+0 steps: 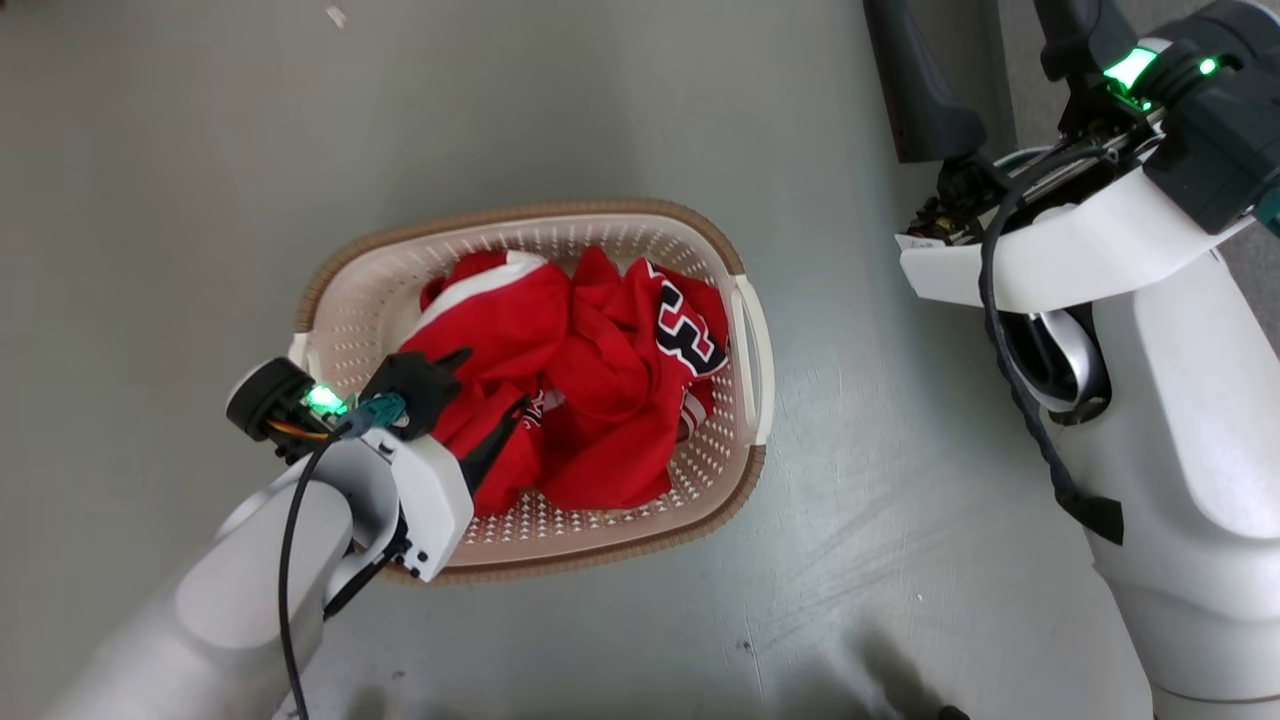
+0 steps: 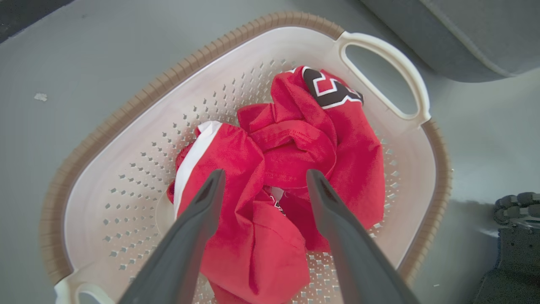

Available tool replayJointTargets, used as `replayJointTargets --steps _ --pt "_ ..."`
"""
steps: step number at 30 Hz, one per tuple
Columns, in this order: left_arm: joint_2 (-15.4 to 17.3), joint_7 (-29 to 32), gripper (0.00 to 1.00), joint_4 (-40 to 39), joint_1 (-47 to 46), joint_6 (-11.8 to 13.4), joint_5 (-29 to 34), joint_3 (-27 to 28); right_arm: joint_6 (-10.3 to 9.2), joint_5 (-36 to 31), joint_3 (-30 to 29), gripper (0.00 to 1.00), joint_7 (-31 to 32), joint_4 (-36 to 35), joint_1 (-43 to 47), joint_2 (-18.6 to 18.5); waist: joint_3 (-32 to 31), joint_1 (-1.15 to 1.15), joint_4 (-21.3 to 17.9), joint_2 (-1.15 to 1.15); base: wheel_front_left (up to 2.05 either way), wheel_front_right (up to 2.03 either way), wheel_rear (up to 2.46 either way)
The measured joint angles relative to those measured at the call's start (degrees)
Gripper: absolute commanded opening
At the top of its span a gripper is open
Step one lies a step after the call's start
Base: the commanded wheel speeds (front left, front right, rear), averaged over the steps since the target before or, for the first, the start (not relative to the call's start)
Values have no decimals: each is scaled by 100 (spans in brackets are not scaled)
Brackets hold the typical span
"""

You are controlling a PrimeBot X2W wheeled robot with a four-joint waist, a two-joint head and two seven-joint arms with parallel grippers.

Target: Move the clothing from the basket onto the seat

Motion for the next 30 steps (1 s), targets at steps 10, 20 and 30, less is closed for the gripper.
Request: replayJointTargets --steps 10,20,30 --pt "12 287 100 218 -449 0 1 -385 0 4 82 100 0 -123 -371 4 391 0 -125 0 0 0 0" --pt "-14 392 100 439 -811 0 44 -719 0 125 263 100 0 -226 -697 4 754 0 -226 0 0 0 0" --pt "47 397 100 759 -1119 0 271 -1045 0 218 325 100 -1 -299 -817 4 1015 0 -319 0 0 0 0"
